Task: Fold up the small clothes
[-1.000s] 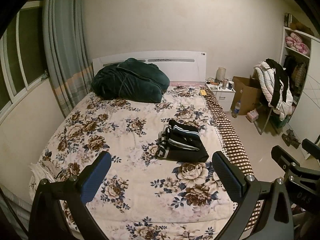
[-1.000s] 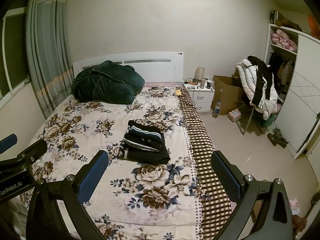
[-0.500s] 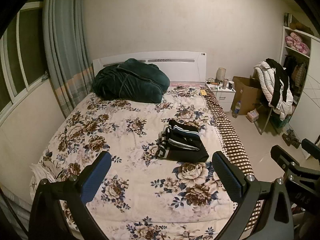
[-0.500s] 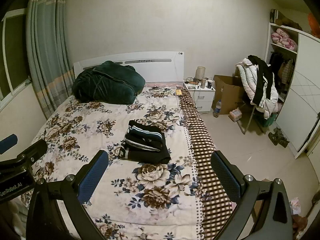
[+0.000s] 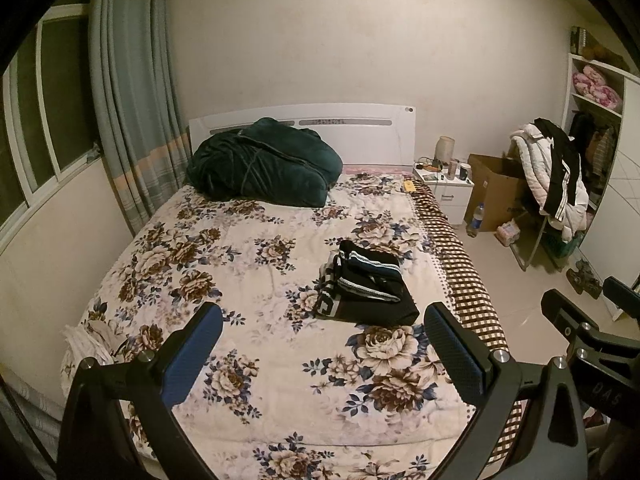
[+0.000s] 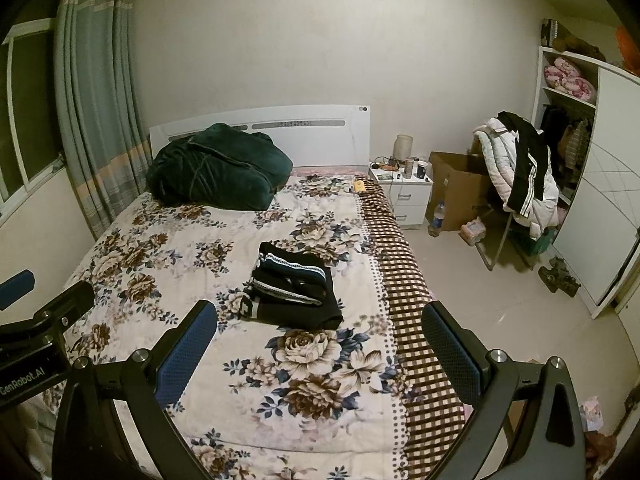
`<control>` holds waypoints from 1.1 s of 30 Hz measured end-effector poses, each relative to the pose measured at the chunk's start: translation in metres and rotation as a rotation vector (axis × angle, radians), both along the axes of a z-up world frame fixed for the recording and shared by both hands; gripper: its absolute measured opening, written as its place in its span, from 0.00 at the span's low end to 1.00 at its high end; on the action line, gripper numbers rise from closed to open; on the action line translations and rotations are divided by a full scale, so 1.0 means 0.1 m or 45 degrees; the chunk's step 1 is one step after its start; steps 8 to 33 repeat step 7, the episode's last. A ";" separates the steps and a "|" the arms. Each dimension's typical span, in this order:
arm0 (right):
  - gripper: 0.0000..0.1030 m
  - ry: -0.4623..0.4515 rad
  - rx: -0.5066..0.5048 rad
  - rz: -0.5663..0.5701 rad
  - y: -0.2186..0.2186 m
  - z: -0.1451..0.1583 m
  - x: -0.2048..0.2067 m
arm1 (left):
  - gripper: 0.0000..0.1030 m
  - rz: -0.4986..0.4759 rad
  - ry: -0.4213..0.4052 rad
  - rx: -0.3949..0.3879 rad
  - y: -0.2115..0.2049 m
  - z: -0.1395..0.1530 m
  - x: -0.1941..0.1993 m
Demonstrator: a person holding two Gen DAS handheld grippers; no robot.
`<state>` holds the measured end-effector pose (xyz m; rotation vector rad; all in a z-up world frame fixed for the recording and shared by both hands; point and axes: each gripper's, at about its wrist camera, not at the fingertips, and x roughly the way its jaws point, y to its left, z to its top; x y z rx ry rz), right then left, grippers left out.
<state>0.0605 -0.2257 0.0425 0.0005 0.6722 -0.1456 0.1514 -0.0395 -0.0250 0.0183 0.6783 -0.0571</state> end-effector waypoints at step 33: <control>1.00 0.001 0.001 -0.002 0.02 0.00 0.00 | 1.00 0.010 -0.008 -0.002 0.01 0.04 -0.01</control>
